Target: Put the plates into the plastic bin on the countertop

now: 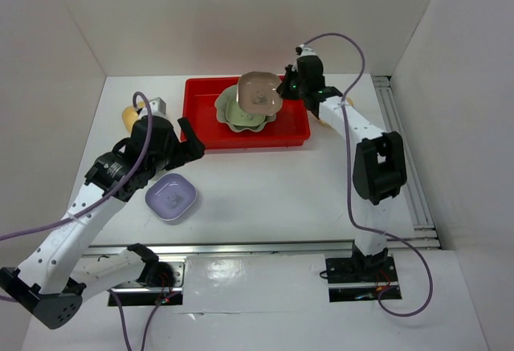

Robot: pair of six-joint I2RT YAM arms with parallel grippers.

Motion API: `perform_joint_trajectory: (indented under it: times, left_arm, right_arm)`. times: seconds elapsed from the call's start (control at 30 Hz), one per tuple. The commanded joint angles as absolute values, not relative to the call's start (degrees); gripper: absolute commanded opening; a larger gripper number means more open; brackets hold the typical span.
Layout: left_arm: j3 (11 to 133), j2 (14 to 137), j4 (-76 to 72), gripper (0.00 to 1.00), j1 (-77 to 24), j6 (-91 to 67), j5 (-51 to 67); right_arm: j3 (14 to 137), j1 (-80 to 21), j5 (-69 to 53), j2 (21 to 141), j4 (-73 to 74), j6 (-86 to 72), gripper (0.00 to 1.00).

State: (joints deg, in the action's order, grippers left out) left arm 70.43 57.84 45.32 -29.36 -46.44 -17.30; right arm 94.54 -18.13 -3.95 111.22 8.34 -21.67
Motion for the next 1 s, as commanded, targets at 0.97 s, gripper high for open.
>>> perform_joint_trajectory:
  times: [0.97]
  left_arm:
    - [62.4, 52.1, 41.0, 1.00, -28.9, -38.3, -15.1]
  right_arm:
    - [119.8, -23.3, 6.3, 135.4, 11.5, -23.7, 0.11]
